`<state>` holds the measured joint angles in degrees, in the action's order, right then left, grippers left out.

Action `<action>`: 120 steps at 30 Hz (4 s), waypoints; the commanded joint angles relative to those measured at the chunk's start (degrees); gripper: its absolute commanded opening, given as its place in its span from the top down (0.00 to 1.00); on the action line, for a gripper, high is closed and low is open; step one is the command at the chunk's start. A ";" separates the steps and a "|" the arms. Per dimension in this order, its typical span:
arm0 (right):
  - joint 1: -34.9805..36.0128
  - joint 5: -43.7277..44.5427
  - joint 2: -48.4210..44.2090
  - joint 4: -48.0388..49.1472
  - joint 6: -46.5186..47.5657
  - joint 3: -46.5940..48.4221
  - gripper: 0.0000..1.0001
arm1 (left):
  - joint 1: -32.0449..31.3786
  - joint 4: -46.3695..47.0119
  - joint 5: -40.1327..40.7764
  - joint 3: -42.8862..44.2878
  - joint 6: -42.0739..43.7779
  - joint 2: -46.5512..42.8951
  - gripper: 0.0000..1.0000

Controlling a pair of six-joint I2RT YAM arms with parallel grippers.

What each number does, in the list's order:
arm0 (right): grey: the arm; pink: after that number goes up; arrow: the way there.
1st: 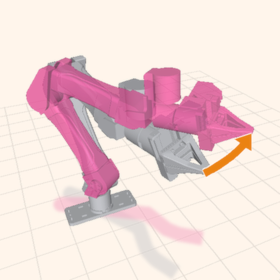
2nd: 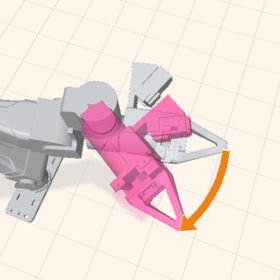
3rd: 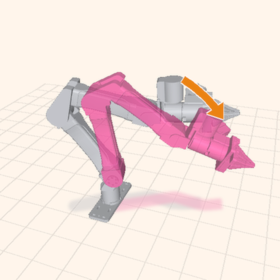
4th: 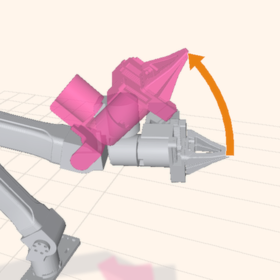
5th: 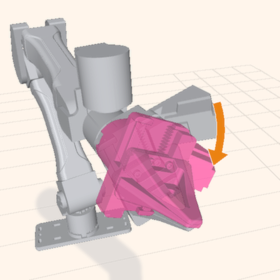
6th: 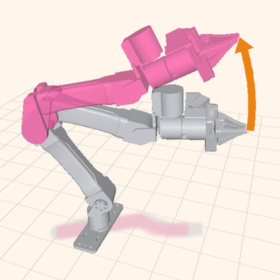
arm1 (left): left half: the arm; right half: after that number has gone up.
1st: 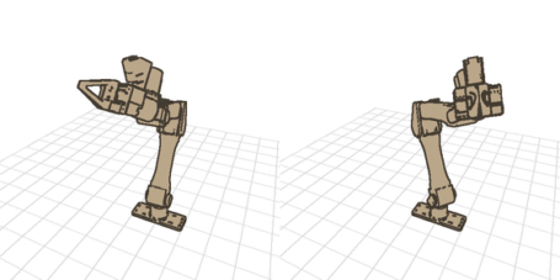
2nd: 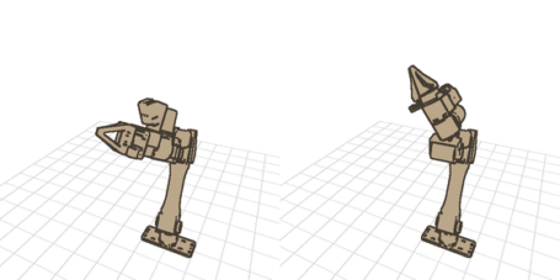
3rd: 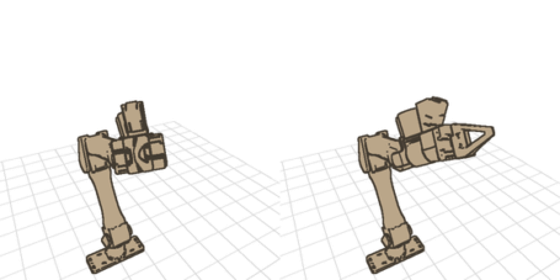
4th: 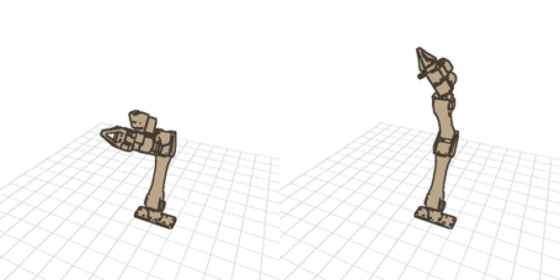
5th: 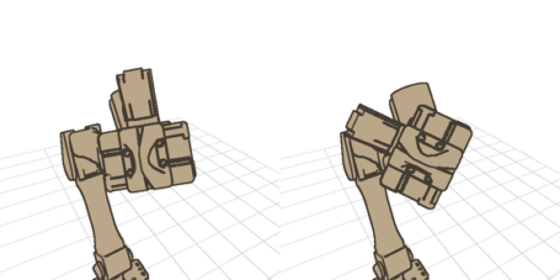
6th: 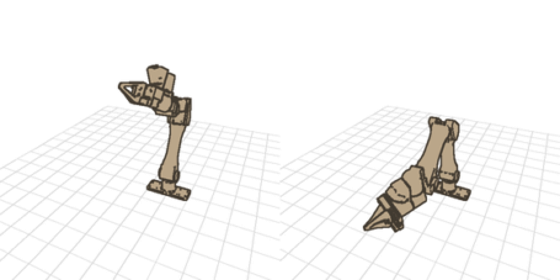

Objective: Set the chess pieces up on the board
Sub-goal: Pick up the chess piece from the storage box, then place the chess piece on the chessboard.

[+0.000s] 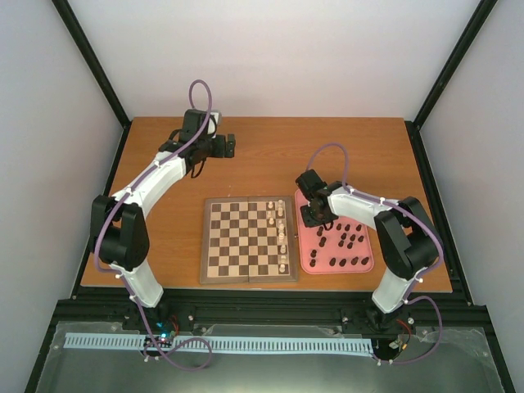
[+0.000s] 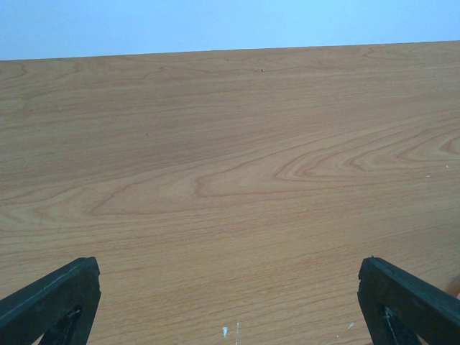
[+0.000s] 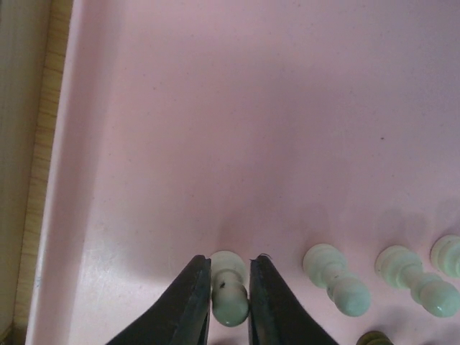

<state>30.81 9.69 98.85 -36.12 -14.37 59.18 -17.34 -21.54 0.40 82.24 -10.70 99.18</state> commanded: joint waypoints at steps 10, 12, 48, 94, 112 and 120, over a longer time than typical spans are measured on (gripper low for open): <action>-0.19 -0.24 -4.98 -1.14 -0.39 1.37 0.95 | 0.42 -0.87 0.29 2.68 -0.37 0.13 0.00; 0.69 -0.66 -8.03 -2.44 -0.22 2.69 0.95 | 0.45 -0.86 0.16 2.67 -0.42 0.20 0.00; 22.76 -3.26 4.62 -7.68 -0.38 16.99 0.95 | 0.47 -0.78 -0.22 2.56 -0.39 -0.11 0.00; 20.34 -2.73 7.96 -5.10 -0.48 14.12 0.92 | 0.47 -0.78 -0.40 2.68 -0.46 0.43 0.00; 20.41 -3.26 5.75 -6.02 0.29 14.60 0.74 | 0.45 -0.78 -0.32 2.81 -0.38 0.54 0.00; 20.43 -1.41 -1.26 -7.84 0.51 15.69 0.58 | 0.38 -1.13 -0.32 2.87 -0.29 0.34 0.00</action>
<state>51.42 6.76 103.00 -42.57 -14.17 73.76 -17.34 -21.63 0.40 82.26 -10.70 99.26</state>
